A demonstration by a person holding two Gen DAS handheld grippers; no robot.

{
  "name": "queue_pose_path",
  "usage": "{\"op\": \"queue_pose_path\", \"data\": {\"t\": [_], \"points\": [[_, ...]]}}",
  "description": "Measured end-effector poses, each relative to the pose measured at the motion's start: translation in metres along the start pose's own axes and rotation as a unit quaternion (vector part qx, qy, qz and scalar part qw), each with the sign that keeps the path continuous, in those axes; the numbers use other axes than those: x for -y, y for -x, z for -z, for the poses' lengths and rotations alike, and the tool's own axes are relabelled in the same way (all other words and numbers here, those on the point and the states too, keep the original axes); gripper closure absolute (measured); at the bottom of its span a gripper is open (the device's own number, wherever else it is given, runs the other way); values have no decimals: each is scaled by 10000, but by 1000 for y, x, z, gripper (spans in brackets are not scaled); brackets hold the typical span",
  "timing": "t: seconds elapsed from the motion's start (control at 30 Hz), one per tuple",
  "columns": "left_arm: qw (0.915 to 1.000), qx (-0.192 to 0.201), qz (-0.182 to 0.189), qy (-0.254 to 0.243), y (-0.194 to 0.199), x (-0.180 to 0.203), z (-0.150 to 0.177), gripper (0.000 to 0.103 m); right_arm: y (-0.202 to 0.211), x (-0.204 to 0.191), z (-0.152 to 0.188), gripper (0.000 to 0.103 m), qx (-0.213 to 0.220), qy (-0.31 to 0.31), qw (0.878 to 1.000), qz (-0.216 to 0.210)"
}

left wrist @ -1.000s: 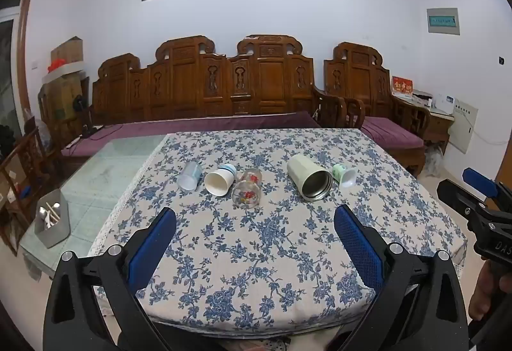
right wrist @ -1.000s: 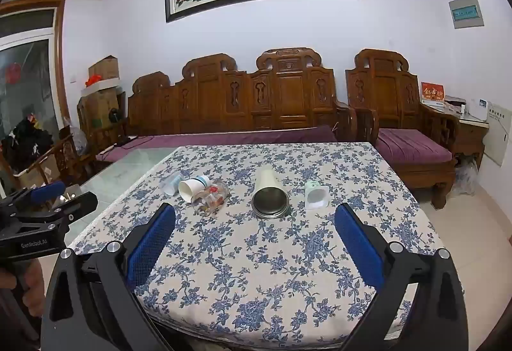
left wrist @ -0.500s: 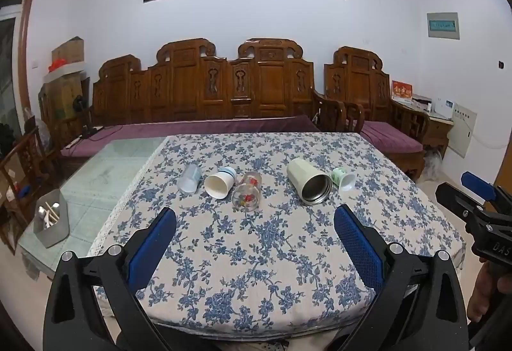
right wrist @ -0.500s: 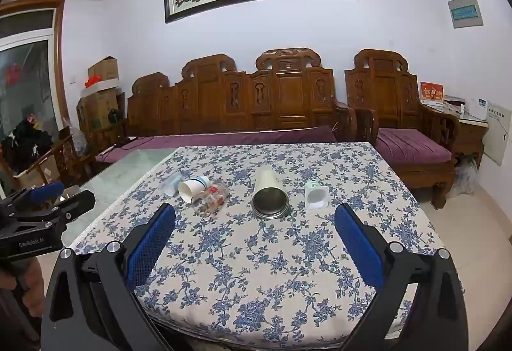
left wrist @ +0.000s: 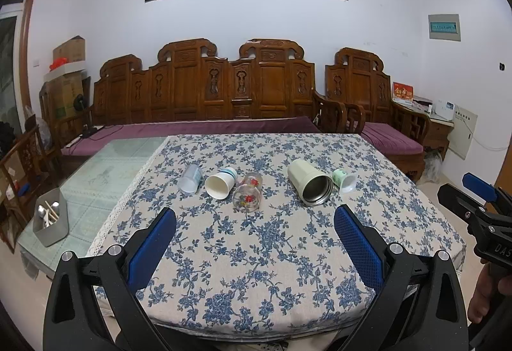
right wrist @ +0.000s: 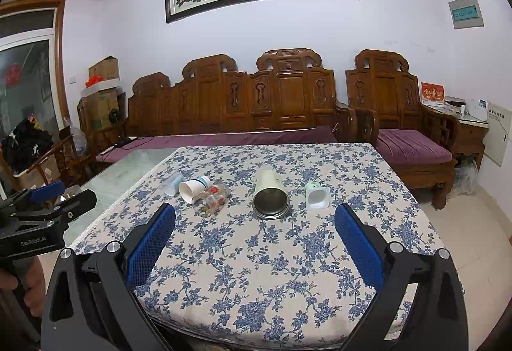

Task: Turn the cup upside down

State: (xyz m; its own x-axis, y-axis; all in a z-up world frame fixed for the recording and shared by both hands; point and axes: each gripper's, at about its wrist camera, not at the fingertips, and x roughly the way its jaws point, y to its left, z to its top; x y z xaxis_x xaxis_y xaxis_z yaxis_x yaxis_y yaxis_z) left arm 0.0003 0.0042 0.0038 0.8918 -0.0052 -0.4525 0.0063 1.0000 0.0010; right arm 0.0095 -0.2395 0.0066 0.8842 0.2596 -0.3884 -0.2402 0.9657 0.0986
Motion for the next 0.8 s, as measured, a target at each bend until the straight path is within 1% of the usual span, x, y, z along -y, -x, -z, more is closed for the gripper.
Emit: {"op": "queue_pose_path", "data": {"t": [0.77,0.8], "points": [[10000,30,-3,11,1,2,-3,8,2,0,-2,3,10,-5,10000,-6],[10000,32,-1,13,1,2,-3,8,5,-4,-7,3,9,-4,10000,-7]]}}
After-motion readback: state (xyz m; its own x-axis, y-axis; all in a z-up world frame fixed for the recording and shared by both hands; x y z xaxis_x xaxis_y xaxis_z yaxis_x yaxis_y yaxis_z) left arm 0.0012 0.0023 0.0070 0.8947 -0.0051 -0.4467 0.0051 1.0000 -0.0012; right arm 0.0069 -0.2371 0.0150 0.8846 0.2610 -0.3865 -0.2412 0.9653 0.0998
